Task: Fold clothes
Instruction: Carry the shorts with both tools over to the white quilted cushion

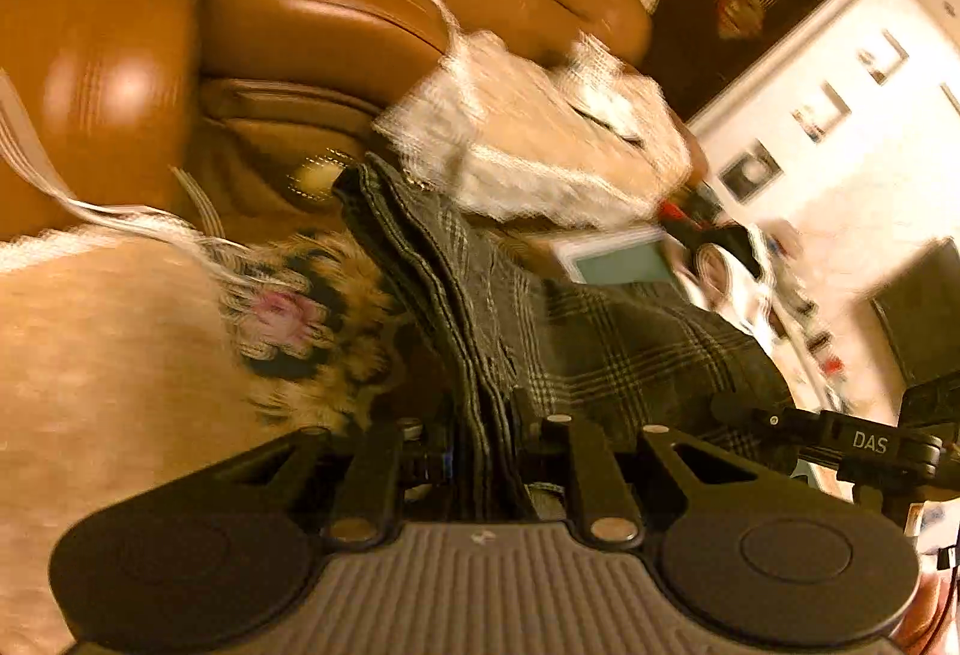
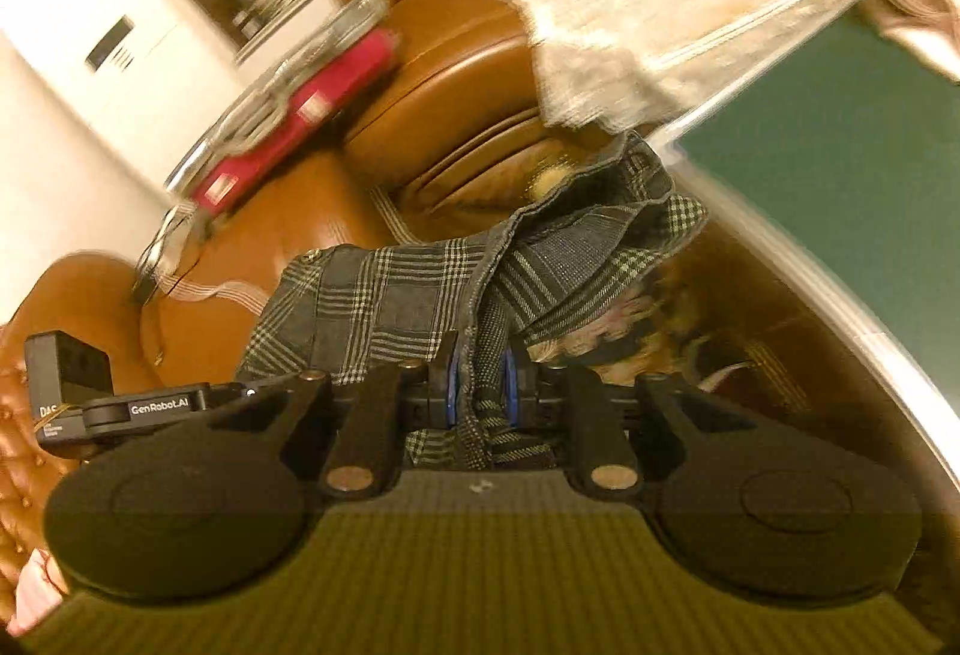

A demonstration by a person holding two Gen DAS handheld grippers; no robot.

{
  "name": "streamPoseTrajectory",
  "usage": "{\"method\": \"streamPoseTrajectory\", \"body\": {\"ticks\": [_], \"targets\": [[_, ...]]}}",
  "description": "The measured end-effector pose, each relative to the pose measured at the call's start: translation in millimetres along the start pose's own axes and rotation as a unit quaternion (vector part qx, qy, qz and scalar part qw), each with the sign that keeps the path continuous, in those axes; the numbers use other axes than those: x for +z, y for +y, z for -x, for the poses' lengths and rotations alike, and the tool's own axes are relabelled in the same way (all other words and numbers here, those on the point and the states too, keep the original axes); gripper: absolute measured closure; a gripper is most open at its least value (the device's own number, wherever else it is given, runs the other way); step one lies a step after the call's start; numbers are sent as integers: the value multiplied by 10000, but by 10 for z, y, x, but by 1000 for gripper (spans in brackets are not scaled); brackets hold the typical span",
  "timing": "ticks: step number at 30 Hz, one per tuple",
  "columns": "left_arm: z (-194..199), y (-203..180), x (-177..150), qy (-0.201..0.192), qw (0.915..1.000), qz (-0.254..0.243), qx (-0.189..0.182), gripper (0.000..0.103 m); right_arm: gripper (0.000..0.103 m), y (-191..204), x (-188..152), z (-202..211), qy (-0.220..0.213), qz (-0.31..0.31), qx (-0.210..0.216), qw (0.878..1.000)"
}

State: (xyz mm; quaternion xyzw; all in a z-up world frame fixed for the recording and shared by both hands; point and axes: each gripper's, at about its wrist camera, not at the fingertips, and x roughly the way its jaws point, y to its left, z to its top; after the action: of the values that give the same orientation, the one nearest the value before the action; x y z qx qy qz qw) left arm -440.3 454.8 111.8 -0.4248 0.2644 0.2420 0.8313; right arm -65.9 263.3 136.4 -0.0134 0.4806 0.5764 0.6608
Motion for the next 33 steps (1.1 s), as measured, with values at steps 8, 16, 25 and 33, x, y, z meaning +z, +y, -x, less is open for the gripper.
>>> {"method": "streamPoseTrajectory", "body": {"ticks": [8, 16, 25, 33], "targets": [[656, 1106, 98, -398, 9964, 411, 622, 85, 85, 1027, -211, -1042, 613, 369, 480, 9963], [1019, 1961, 98, -807, 9880, 859, 998, 85, 85, 1904, -476, -1983, 1193, 730, 580, 9885], [1344, 2775, 24, -1141, 9780, 1283, 1184, 85, 85, 2691, -767, -2740, 1535, 1234, 610, 9785], [1446, 3185, -227, -1184, 9732, 1508, 1272, 85, 85, 2958, -1032, -3076, 1764, 1419, 541, 9725]]}}
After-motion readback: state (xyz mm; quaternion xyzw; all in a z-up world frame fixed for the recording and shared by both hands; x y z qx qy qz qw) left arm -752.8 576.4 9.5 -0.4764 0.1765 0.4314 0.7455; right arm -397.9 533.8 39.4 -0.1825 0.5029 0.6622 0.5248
